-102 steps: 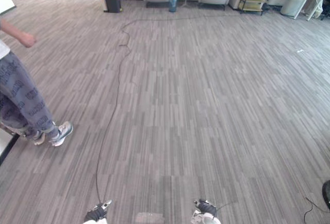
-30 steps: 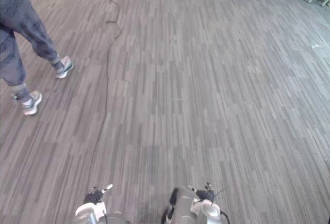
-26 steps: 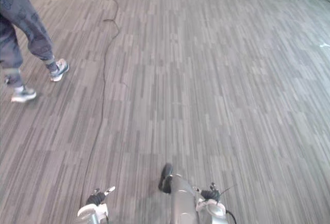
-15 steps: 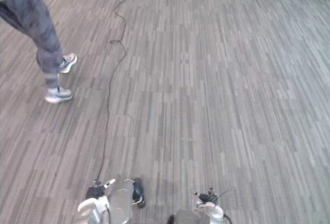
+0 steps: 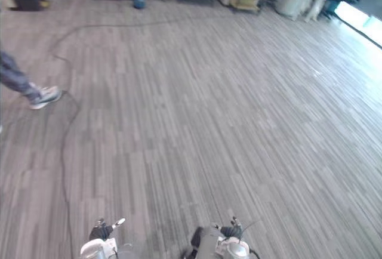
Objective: Pick up cushions and gather them together orderly.
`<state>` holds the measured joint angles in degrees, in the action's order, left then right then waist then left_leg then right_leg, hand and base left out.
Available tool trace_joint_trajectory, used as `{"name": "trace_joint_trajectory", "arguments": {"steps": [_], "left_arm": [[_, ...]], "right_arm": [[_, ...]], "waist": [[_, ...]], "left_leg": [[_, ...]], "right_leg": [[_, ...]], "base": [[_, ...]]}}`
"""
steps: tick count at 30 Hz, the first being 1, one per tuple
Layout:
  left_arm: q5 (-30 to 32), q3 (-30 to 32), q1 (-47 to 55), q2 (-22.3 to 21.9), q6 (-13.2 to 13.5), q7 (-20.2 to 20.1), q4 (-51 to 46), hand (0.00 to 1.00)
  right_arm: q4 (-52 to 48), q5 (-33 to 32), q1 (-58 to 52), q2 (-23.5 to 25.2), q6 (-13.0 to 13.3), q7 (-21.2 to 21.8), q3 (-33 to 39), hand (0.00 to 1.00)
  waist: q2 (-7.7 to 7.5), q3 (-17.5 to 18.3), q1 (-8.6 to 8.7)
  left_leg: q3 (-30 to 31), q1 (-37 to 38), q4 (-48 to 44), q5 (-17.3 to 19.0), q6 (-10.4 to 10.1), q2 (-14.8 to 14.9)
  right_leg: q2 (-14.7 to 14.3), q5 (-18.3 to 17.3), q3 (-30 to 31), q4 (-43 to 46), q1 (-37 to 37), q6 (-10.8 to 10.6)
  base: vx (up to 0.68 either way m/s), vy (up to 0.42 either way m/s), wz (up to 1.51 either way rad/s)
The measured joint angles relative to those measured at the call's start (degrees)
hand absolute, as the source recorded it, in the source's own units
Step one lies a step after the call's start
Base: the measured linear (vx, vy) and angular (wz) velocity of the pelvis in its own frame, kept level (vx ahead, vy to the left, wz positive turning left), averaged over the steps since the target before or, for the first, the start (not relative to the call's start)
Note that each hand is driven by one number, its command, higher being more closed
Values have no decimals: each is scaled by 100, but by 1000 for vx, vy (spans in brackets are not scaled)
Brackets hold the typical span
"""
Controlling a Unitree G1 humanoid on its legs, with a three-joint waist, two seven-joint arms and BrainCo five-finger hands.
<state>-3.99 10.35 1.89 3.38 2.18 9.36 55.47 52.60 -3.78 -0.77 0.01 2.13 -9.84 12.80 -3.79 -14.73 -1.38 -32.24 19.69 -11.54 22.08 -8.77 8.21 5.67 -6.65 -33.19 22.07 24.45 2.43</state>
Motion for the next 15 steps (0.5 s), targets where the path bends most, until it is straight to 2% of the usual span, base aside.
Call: {"name": "trace_joint_trajectory", "arguments": {"steps": [1, 2, 3, 4, 5, 6, 7, 8, 9, 11, 12, 13, 15], "left_arm": [[108, -55, 17, 27, -9, -72, 45, 0], [188, -10, 22, -24, -15, -85, 80, 0], [252, -16, -33, -93, -19, -95, 124, 0], [316, 11, -121, -122, -14, -119, 98, 0], [349, 151, -152, -206, -11, -122, -57, 0], [348, 268, -147, -251, -9, -123, -158, 0], [348, 310, -144, -267, -9, -125, -192, 0], [348, 431, -101, -327, -13, -171, -259, 0], [343, 427, 9, -342, 2, -198, -447, 0], [299, 434, 75, -301, 65, -196, -702, 0], [270, 439, 129, -302, 96, -196, -799, 0], [227, 479, 149, -323, 117, -196, -863, 0], [93, 617, 208, -421, 210, -183, -1006, 0]], "right_arm": [[31, 59, 5, -52, -21, 24, 25, 0], [-31, 43, -35, -30, -22, 49, 177, 0], [-65, 56, 24, -83, -18, 61, 286, 0], [-210, 144, 8, -107, -29, 83, 415, 0], [-267, 160, 15, -31, -62, 87, 450, 0], [-288, 165, 21, -9, -75, 67, 411, 0], [-283, 157, 23, -19, -89, 64, 362, 0], [-231, 151, 30, -26, -133, 46, 179, 0], [-216, 139, 18, 20, -163, 29, -18, 0], [-198, 126, -13, 79, -177, 24, -219, 0], [-204, 126, -5, 144, -189, 25, -273, 0], [-214, 125, 18, 161, -198, 25, -299, 0], [-211, 116, 13, 175, -221, 20, -454, 0]], "waist": [[-15, -4, 12], [50, -4, 100], [289, -18, 106], [462, -35, 123], [569, -89, 126], [675, -127, 110], [683, -148, 92], [617, -193, 55], [461, -245, 17], [357, -226, -101], [348, -222, -177], [339, -218, -205], [353, -203, -347]], "left_leg": [[68, 400, 133, -13, -42, -139], [253, 735, -77, -29, -81, -112], [313, 764, -367, -137, -270, 121], [664, 339, -1558, -688, -355, 480], [1132, -296, -3024, -1849, 112, 757], [1371, -803, -4205, -2061, 156, 1023], [1413, -1011, -4740, -2026, 138, 1115], [1532, -1570, -5785, -1738, 125, 1213], [1583, -2092, -6099, -1402, 342, 1172], [1584, -2866, -5857, -1104, 497, 1089], [1646, -3420, -5316, -948, 623, 999], [1716, -3649, -4926, -879, 664, 903], [2260, -4131, -2649, -925, 501, 272]], "right_leg": [[-281, 359, -90, -574, 34, 440], [-383, 965, 77, -361, -26, 1472], [-494, 675, 44, -1, -23, 1485], [-593, 184, 70, 380, -79, 1450], [-806, -110, 224, 410, -327, 1380], [-1025, -215, 424, 328, -611, 1373], [-1115, -299, 535, 305, -775, 1379], [-1310, -481, 895, 92, -1412, 1388], [-1381, -578, 1282, -280, -2089, 1314], [-1418, -671, 1765, -764, -2732, 1152], [-1430, -725, 2105, -1022, -3099, 1054], [-1431, -747, 2268, -1133, -3250, 1018], [-1311, -973, 2944, -1326, -3752, 863]], "base": [[926, 1, -32], [797, -33, -44], [808, -51, -35], [766, -64, -51], [902, -60, -68], [747, -40, -74], [746, -25, -99], [742, -24, -112], [844, -17, -125], [617, 30, -112], [424, 71, -105], [536, 126, -116], [597, 208, -125]]}}
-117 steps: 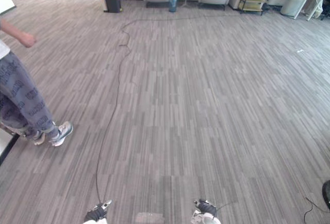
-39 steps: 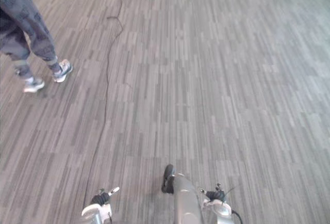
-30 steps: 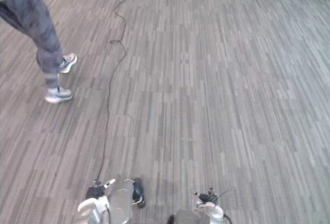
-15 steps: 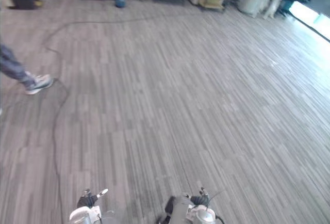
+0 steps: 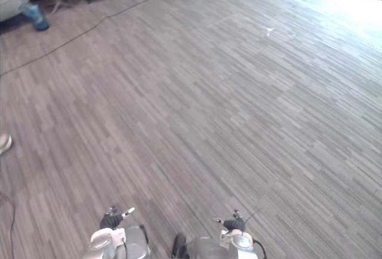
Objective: Pick up cushions and gather them together orderly.
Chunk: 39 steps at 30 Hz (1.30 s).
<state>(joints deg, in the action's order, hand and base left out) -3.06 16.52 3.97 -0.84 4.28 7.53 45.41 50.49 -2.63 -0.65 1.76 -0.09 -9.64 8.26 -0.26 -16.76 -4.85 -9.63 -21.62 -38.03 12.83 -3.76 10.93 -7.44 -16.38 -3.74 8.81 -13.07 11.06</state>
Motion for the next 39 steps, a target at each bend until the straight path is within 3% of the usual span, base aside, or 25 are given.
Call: {"name": "trace_joint_trajectory", "arguments": {"steps": [2, 4, 5, 6, 8, 9, 11, 13, 16, 18, 19, 20, 22, 23, 24, 25, 26, 27, 29, 32, 34, 35, 37, 38, 39], "left_arm": [[-113, 51, 2, -64, 46, 5, -9, 0], [-167, 48, 46, -48, 40, 8, 38, 0], [-154, 85, 78, 114, 38, 5, 72, 0], [-153, 87, 57, 166, 35, 3, 114, 0], [-159, 115, -73, 307, 6, 27, 334, 0], [-154, 100, -119, 335, -12, 46, 408, 0], [-143, -82, -146, 308, -112, 125, 708, 0], [-82, -209, -224, 311, -123, 122, 748, 0], [-35, -359, -261, 380, -128, 113, 1011, 0], [83, -623, -233, 462, -121, 100, 1166, 0], [94, -663, -217, 477, -120, 96, 1178, 0], [193, -687, -189, 451, -120, 84, 1243, 0], [311, -638, -118, 350, -118, 48, 1249, 0], [307, -607, -109, 257, -115, 5, 1240, 0], [303, -493, -107, 192, -119, -9, 1177, 0], [296, -433, -94, 130, -120, -9, 1124, 0], [284, -356, -88, 62, -116, -10, 1034, 0], [284, -323, -85, 54, -111, -30, 1008, 0], [273, -192, -67, 117, -51, -22, 761, 0], [132, -170, -57, 198, 42, -23, 423, 0], [61, -91, -46, 78, 46, -22, 274, 0], [33, -3, -42, -31, 56, -12, 210, 0], [-44, -31, -10, -76, 71, 0, 203, 0], [-97, -67, -21, -20, 107, -8, 202, 0], [-90, -53, -8, 58, 104, -6, 208, 0]], "right_arm": [[82, 10, -1, 55, 9, -2, 9, 0], [161, 30, -129, 101, 0, -4, -21, 0], [194, 33, -180, 189, -13, -2, -131, 0], [198, 45, -208, 203, -11, 4, -155, 0], [182, 50, -253, 168, 16, -1, -142, 0], [161, 52, -243, 166, 30, 4, -129, 0], [5, 162, -222, 168, 90, 27, -127, 0], [-46, 261, -206, 170, 177, 46, -112, 0], [62, 268, 10, 96, 198, 70, 58, 0], [171, 271, 85, -72, 195, 84, 87, 0], [233, 271, 96, -108, 178, 86, 104, 0], [287, 234, 93, -185, 166, 127, 279, 0], [247, 269, 87, -218, 174, 148, 388, 0], [183, 279, 105, -281, 174, 198, 496, 0], [182, 279, 105, -339, 152, 198, 498, 0], [180, 276, 106, -367, 139, 191, 482, 0], [202, 274, 119, -409, 105, 179, 435, 0], [212, 273, 136, -399, 99, 176, 432, 0], [301, 261, 147, -291, 38, 159, 340, 0], [465, 252, 148, -229, 9, 117, 230, 0], [464, 251, 117, -201, -10, 75, 231, 0], [472, 250, 114, -170, -11, 59, 230, 0], [580, 251, 62, -197, 0, 51, 220, 0], [691, 253, 76, -60, -5, 52, 212, 0], [631, 253, 17, 85, 14, 45, 212, 0]], "waist": [[-19, 26, -123], [-55, 163, -239], [-256, 343, -266], [-345, 380, -246], [-573, 326, -219], [-574, 300, -186], [-455, 258, -9], [-428, 256, 44], [-399, 232, 188], [-416, 207, 348], [-428, 210, 380], [-358, 196, 474], [-110, 311, 517], [96, 286, 512], [254, 267, 511], [331, 242, 509], [444, 171, 471], [435, 141, 459], [222, 52, 354], [30, 50, 196], [24, 45, 99], [25, 54, 56], [87, 114, -23], [-29, 212, -149], [-251, 347, -139]], "left_leg": [[311, -41, 1457, -330, -188, -359], [326, -15, 1446, -1090, -59, -368], [120, -26, 993, -931, 122, -400], [2, 11, 862, -756, 131, -379], [-538, 663, 553, 28, 252, -385], [-607, 888, 569, 151, 270, -415], [-765, 1872, 962, 447, 355, -444], [-882, 2533, 1556, 573, 323, -441], [-1219, 3442, 2448, 528, 203, -508], [-1325, 4120, 3092, 506, 164, -774], [-1304, 4235, 3154, 506, 164, -838], [-1139, 4564, 3172, 539, 108, -875], [-927, 4534, 2640, 484, 10, -648], [-646, 4142, 1386, 319, -195, -319], [-319, 3565, -63, -390, -252, -37], [-192, 3297, -705, -975, -304, 93], [-140, 2799, -1934, -1342, -344, 399], [-174, 2608, -2359, -1200, -316, 480], [-232, 1855, -3101, -525, -122, 484], [-419, 650, -1689, 101, 110, 195], [-422, 299, -1, 23, 139, -109], [-348, 160, 1141, -268, 70, -360], [-350, 146, 2042, -614, -29, -432], [-377, 146, 1679, -1205, 194, -508], [-515, 131, 1455, -1085, 378, -617]], "right_leg": [[163, -243, 513, -71, -342, -229], [313, -456, 948, 92, -521, -600], [545, -576, 1086, 624, -385, -824], [654, -587, 1093, 1022, -231, -857], [1091, 144, 711, 4067, 1000, -1735], [1237, 167, 544, 4650, 1232, -1777], [1594, 45, -235, 5515, 1789, -1607], [1690, -28, -860, 5247, 2397, -1489], [1591, 30, -1746, 3320, 3127, -1303], [1307, 975, -1923, 923, 3372, -1181], [1286, 1097, -1887, 698, 3400, -1142], [1201, 1712, -1641, 713, 3384, -604], [1202, 1778, -1683, 1397, 3508, -352], [1083, 1316, -1768, 1720, 3376, -306], [894, 1001, -1749, 1790, 3150, -294], [783, 903, -1697, 1751, 2975, -269], [527, 691, -1539, 1617, 2545, -252], [448, 611, -1440, 1574, 2350, -230], [361, 307, -988, 1142, 1459, -240], [525, 283, -538, 223, 364, -529], [725, 141, -390, -50, -62, -732], [880, -23, -294, -222, -354, -871], [925, -187, -135, -358, -621, -973], [1123, -321, 103, -296, -804, -986], [1363, -246, 178, 174, -606, -1008]], "base": [[745, 356, -155], [902, 438, -162], [662, 287, -108], [806, 352, -120], [705, 362, -95], [619, 330, -60], [633, 256, -39], [533, 148, -31], [524, 97, -38], [646, 55, -10], [811, 2, 27], [728, -53, 20], [801, -107, 1], [703, -140, -21], [702, -125, -28], [705, -67, -53], [576, -5, -56], [844, 28, -92], [615, 32, -76], [690, 108, -65], [706, 218, -42], [685, 264, -39], [572, 258, -62], [900, 424, -74], [761, 361, -60]]}}
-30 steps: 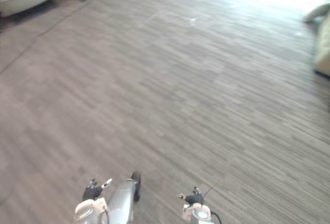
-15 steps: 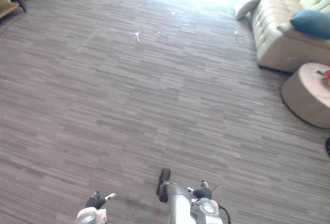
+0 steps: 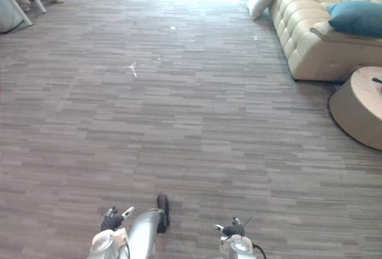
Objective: Pick up cushions and gather them together orderly.
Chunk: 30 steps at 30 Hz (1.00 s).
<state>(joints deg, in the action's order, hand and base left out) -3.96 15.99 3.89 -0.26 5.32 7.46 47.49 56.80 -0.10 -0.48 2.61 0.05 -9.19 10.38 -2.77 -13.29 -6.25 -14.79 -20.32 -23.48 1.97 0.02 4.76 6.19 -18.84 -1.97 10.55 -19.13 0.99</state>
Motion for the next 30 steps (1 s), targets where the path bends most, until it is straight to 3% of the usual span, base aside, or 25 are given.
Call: {"name": "trace_joint_trajectory", "arguments": {"steps": [1, 2, 3, 4, 5, 7, 9, 10, 11, 12, 14, 15, 16, 17, 18, 19, 20, 21, 22, 23, 24, 26, 28, 29, 30], "left_arm": [[6, 4, 1, 17, 0, 1, 4, 0], [5, 6, -1, 64, -3, 8, 35, 0], [13, -27, -28, 142, -55, 15, 91, 0], [27, -27, -54, 160, -75, 14, 119, 0], [57, -38, -95, 178, -132, 21, 299, 0], [122, -118, -82, 167, -158, 25, 449, 0], [157, -215, -92, 187, -184, 17, 544, 0], [156, -224, -86, 200, -183, 18, 588, 0], [157, -266, -109, 232, -189, 17, 732, 0], [158, -293, -111, 234, -190, 16, 776, 0], [179, -437, -55, 254, -182, 8, 882, 0], [189, -438, -23, 260, -185, 6, 914, 0], [224, -431, 12, 220, -193, 3, 956, 0], [277, -455, 4, 106, -187, -3, 951, 0], [280, -465, 5, 72, -185, -5, 951, 0], [282, -383, -17, -111, -185, -16, 906, 0], [277, -366, -35, -139, -186, -14, 903, 0], [281, -346, -46, -171, -191, -19, 889, 0], [281, -340, -47, -174, -191, -21, 873, 0], [278, -272, -41, -131, -183, -18, 743, 0], [278, -230, -10, -61, -181, -14, 612, 0], [260, -238, 4, 54, -116, -21, 379, 0], [256, -211, -4, 51, -66, -31, 158, 0], [252, -195, -6, 46, -55, -35, 117, 0], [186, -162, -8, 7, -41, -30, 10, 0]], "right_arm": [[5, 1, -21, 35, 9, 0, -2, 0], [-6, 3, -51, 90, 23, 3, 7, 0], [-42, 10, -53, 91, 31, 20, 9, 0], [-84, 10, -74, 87, 34, 17, 19, 0], [-208, 12, -131, 49, 66, 18, 17, 0], [-410, 16, -212, -13, 128, 25, 12, 0], [-583, 23, -207, -56, 174, 32, 65, 0], [-633, 23, -206, -57, 179, 32, 108, 0], [-641, 25, -151, -130, 199, 39, 145, 0], [-620, 28, -147, -175, 199, 41, 151, 0], [-594, 8, -169, -283, 197, 71, 294, 0], [-592, 12, -157, -301, 192, 74, 289, 0], [-615, 16, -152, -330, 191, 86, 274, 0], [-671, 14, -143, -456, 203, 112, 288, 0], [-674, 18, -125, -501, 205, 118, 287, 0], [-676, 24, -43, -565, 172, 130, 287, 0], [-683, 21, -30, -564, 168, 134, 273, 0], [-654, 47, 9, -612, 140, 139, 173, 0], [-643, 53, 19, -620, 126, 135, 168, 0], [-548, 25, 32, -569, 80, 106, 166, 0], [-417, 10, 43, -486, 46, 86, 156, 0], [-149, -1, 55, -451, 11, 61, 0, 0], [-167, -2, 51, -405, -10, 24, 1, 0], [-164, -2, 40, -400, -15, 14, -7, 0], [-128, -2, 47, -394, -27, -2, -32, 0]], "waist": [[-65, 41, -5], [-173, 83, -32], [-270, 46, -11], [-293, 49, -1], [-245, 16, 63], [-133, -2, 179], [-79, 10, 267], [-78, 9, 297], [-46, -44, 349], [-29, -52, 377], [17, -56, 595], [19, -58, 603], [113, -75, 643], [329, -2, 652], [399, 10, 649], [657, -15, 630], [736, -38, 629], [869, -101, 602], [905, -119, 602], [889, -194, 577], [670, -245, 523], [464, -192, 398], [432, -210, 283], [418, -216, 263], [395, -236, 194]], "left_leg": [[-51, 13, -91, 105, 96, -33], [-181, 168, -315, 446, 199, -86], [-278, 557, -401, 786, 237, -215], [-284, 701, -400, 889, 241, -270], [-280, 1217, -337, 1164, 252, -387], [-226, 2115, -6, 1480, 267, -469], [-150, 2869, 585, 1713, 174, -465], [-135, 3015, 702, 1750, 143, -465], [-92, 3384, 961, 1788, 128, -454], [-77, 3519, 1059, 1812, 130, -442], [241, 4228, 1631, 1919, 32, -466], [335, 4333, 1656, 1946, -12, -471], [595, 4591, 1531, 1983, -71, -367], [794, 4517, 1047, 1966, -88, -159], [834, 4437, 757, 1936, -135, -74], [1040, 3790, -973, 1385, -332, 158], [1089, 3542, -1591, 961, -364, 228], [1011, 2934, -3012, 329, -567, 547], [921, 2739, -3438, 386, -519, 690], [682, 2249, -4423, 690, -381, 963], [554, 1814, -4666, 918, -297, 962], [356, 879, -4101, 1301, -229, 827], [257, 176, -3011, 1423, -186, 631], [250, 51, -2637, 1404, -159, 549], [328, -223, -1014, 1029, -238, 241]], "right_leg": [[73, 44, 22, 298, 126, -81], [227, 261, 153, 1385, 507, -361], [377, 850, 402, 3142, 1147, -771], [414, 983, 435, 3667, 1347, -859], [494, 1113, 343, 4870, 1742, -928], [524, 929, -101, 5618, 2292, -758], [529, 578, -935, 5118, 3285, -480], [503, 540, -1096, 4810, 3531, -479], [365, 556, -1392, 3859, 3870, -463], [304, 623, -1478, 3381, 3941, -441], [-53, 1355, -1573, 879, 4093, -379], [-101, 1437, -1519, 679, 4115, -294], [-210, 2127, -1270, 919, 4123, 344], [-216, 1945, -1396, 1579, 4213, 458], [-219, 1745, -1467, 1775, 4211, 468], [-302, 1051, -1560, 2241, 4053, 468], [-355, 911, -1559, 2257, 3915, 478], [-571, 621, -1508, 2095, 3469, 555], [-652, 545, -1479, 2011, 3279, 578], [-793, 328, -1387, 1695, 2525, 599], [-793, 206, -1296, 1345, 1937, 571], [-740, 171, -1088, 614, 1170, 497], [-637, 112, -954, 167, 629, 332], [-581, 76, -919, 86, 505, 269], [-358, -83, -793, -78, 121, 54]], "base": [[901, 425, -37], [719, 353, -38], [719, 353, -32], [677, 300, -11], [658, 242, 12], [694, 213, 17], [563, 102, 10], [578, 63, 13], [497, 28, 13], [656, 2, 39], [846, -67, 74], [1046, -147, 79], [896, -174, 62], [1060, -209, 57], [844, -191, 33], [649, -149, 10], [799, -153, -8], [623, -88, -19], [932, -105, -26], [906, -103, -17], [891, -112, -18], [661, -59, -39], [627, 31, -44], [909, 154, -49], [619, 159, -42]]}}
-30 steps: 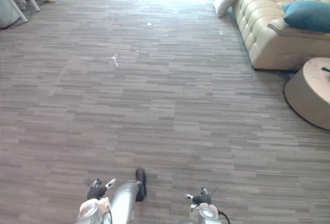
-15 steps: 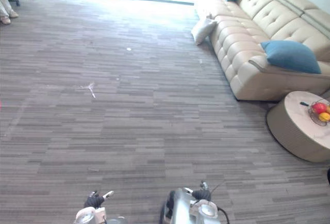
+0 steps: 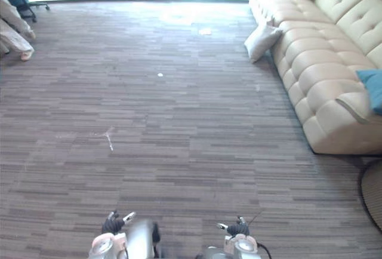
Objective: Pick up cushions and gather them together orderly.
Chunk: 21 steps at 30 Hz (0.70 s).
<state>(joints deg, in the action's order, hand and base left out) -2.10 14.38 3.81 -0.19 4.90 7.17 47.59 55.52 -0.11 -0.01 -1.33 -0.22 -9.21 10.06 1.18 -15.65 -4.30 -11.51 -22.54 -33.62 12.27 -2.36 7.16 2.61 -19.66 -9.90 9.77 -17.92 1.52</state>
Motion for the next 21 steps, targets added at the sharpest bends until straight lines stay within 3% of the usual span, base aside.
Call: {"name": "trace_joint_trajectory", "arguments": {"steps": [1, 2, 3, 4, 5, 6, 7, 8, 9, 10, 12, 13, 14, 15, 16, 17, 19, 20, 21], "left_arm": [[-24, -9, 5, -19, 0, 8, 6, 0], [-88, -23, 19, -55, 0, 24, 28, 0], [-118, -21, 15, -38, -7, 37, 52, 0], [-137, -9, 6, 144, -17, 30, 37, 0], [-150, 5, 4, 157, -17, 30, 32, 0], [-151, 41, -11, 219, -21, 41, 43, 0], [-144, 39, -15, 240, -27, 46, 57, 0], [-131, 22, -76, 282, -47, 50, 215, 0], [-130, 12, -98, 273, -77, 49, 279, 0], [-128, -53, -98, 220, -139, 53, 406, 0], [-64, -145, -73, 175, -151, 49, 518, 0], [-17, -245, -80, 215, -148, 48, 625, 0], [-18, -289, -118, 236, -150, 46, 694, 0], [-26, -307, -122, 240, -153, 45, 797, 0], [-23, -316, -130, 234, -157, 41, 839, 0], [-14, -367, -116, 236, -154, 37, 900, 0], [-15, -367, -84, 237, -154, 35, 934, 0], [-13, -372, -22, 204, -151, 31, 936, 0], [20, -426, 1, 93, -149, 21, 937, 0]], "right_arm": [[42, 1, 6, -6, 0, -7, 1, 0], [190, 5, -4, -54, 0, -32, -8, 0], [262, 4, 9, -23, -18, -47, -6, 0], [176, 5, -25, 208, -9, -68, -2, 0], [153, 5, -29, 243, 5, -70, -1, 0], [152, 10, -37, 379, 36, -65, 25, 0], [137, 9, -46, 413, 29, -57, 47, 0], [112, 12, -53, 405, 94, -42, 43, 0], [75, 14, -64, 385, 96, -40, 43, 0], [-97, 17, -134, 330, 118, -33, 42, 0], [-255, 18, -196, 296, 150, -30, 44, 0], [-319, 18, -194, 275, 200, -28, 46, 0], [-318, 21, -164, 243, 201, -18, 70, 0], [-300, 23, -106, 154, 197, 6, 113, 0], [-295, 26, -106, 110, 193, 18, 111, 0], [-294, -7, -158, 73, 184, 30, 216, 0], [-289, 8, -122, 65, 183, 30, 315, 0], [-322, 15, -126, 71, 186, 34, 323, 0], [-369, 17, -130, 51, 188, 42, 337, 0]], "waist": [[19, 13, -8], [104, 25, -103], [15, 55, -162], [-311, 213, -186], [-353, 224, -193], [-507, 196, -245], [-544, 186, -235], [-601, 191, -186], [-585, 182, -166], [-473, 129, -96], [-392, 186, -44], [-380, 187, 16], [-383, 184, 65], [-336, 161, 127], [-306, 152, 149], [-287, 159, 204], [-288, 150, 266], [-260, 158, 312], [-157, 295, 399]], "left_leg": [[77, -4, 494, -191, -60, -81], [169, 56, 1272, -1008, -61, -107], [151, 129, 1130, -1416, 152, -193], [-103, 143, 865, -984, 320, -331], [-153, 144, 763, -842, 352, -330], [-310, 436, 395, -319, 510, -424], [-327, 551, 361, -208, 522, -470], [-352, 1019, 339, 153, 530, -646], [-342, 1207, 375, 244, 539, -692], [-315, 1864, 648, 469, 532, -768], [-267, 2528, 1161, 622, 541, -784], [-210, 2989, 1516, 632, 528, -767], [-167, 3238, 1689, 672, 526, -760], [-135, 3612, 1967, 741, 508, -717], [-122, 3732, 2094, 759, 488, -692], [-31, 4170, 2499, 765, 466, -693], [109, 4506, 2674, 840, 338, -683], [229, 4760, 2650, 881, 279, -645], [487, 4779, 2356, 876, 274, -456]], "right_leg": [[24, -39, 48, -24, -72, -35], [-2, -128, 308, -7, -279, -71], [114, -123, 481, 49, -400, -45], [467, 46, 644, 632, -153, -74], [516, 129, 733, 914, -19, -206], [712, 772, 1098, 2560, 550, -700], [776, 998, 1170, 2999, 701, -789], [937, 1305, 1184, 4464, 1260, -1108], [978, 1268, 1123, 4788, 1394, -1090], [1011, 1086, 834, 5396, 1764, -983], [1024, 736, 222, 5330, 2300, -743], [1013, 479, -290, 4860, 2703, -519], [959, 392, -501, 4434, 2958, -460], [711, 421, -661, 3408, 3334, -423], [601, 541, -708, 2870, 3428, -425], [344, 1175, -862, 1201, 3624, -398], [191, 1553, -846, 447, 3734, -296], [176, 2088, -725, 640, 3773, 120], [254, 2172, -798, 1349, 3905, 355]], "base": [[916, 268, -72], [766, 295, -64], [919, 370, -62], [771, 318, -36], [889, 384, -41], [590, 263, -36], [842, 367, -31], [519, 208, -4], [773, 296, -1], [620, 205, 7], [604, 149, 13], [461, 54, 24], [610, 38, 28], [638, 9, 19], [787, -6, 36], [669, -24, 36], [774, -90, 50], [996, -168, 80], [833, -170, 68]]}}
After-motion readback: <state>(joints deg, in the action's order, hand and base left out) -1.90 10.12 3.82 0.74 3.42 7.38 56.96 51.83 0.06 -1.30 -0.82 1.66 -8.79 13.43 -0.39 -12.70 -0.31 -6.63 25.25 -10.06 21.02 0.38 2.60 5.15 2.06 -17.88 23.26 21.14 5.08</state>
